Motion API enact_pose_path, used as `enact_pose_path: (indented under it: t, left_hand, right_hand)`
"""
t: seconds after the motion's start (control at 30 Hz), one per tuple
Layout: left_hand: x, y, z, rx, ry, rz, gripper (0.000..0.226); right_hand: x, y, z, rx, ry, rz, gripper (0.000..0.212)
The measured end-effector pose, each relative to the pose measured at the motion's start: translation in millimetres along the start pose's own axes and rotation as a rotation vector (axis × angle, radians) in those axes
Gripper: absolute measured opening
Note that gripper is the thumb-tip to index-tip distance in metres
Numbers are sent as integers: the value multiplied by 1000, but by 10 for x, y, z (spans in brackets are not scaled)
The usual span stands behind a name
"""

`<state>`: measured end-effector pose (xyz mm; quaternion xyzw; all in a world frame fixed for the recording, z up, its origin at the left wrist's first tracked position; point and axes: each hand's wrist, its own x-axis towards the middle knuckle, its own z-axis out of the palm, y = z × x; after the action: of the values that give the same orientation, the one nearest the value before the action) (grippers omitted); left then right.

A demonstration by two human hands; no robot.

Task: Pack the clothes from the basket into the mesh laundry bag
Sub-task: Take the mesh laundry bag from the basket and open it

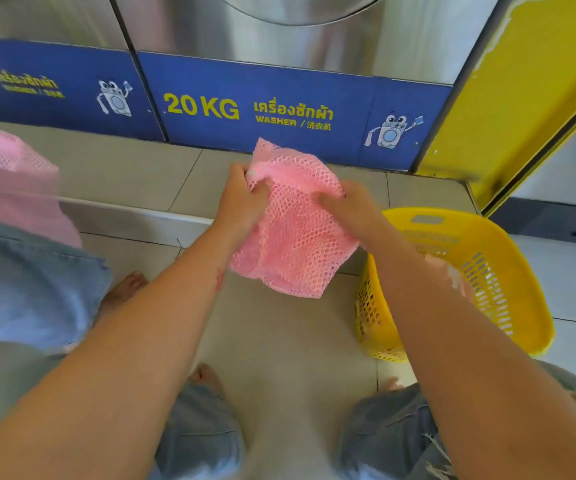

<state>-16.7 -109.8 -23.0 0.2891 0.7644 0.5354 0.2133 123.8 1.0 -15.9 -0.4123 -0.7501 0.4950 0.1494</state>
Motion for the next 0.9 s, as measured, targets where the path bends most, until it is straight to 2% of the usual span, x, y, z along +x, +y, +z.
enact_pose_path:
  t: [0.13,0.23,0.43,0.53,0.67,0.8,0.9]
  left_hand:
    - [62,-471,-74,38,-179,-245,25]
    - [90,-692,-50,94,-230,-283,24]
    - [87,-928,38,-11,-252,-326,31]
    - [69,-961,116,-5,-263,-308,34]
    - [45,-990,198,-42,-278,-317,41]
    - [40,-1036,210,-69,-296,-333,38]
    - [41,-1047,182,-60,-312,-328,42]
  right_hand:
    - [211,535,311,-252,-55,73,26]
    - [240,796,453,-450,-78,102,36]
    - [311,1013,669,-648,-54,97,30]
    - [256,1020,768,-476,16,88,25]
    - [131,907,886,-254,80,-81,16]
    - [89,859,971,-151,24,-79,26]
    - [91,849,979,-167,4,-89,22]
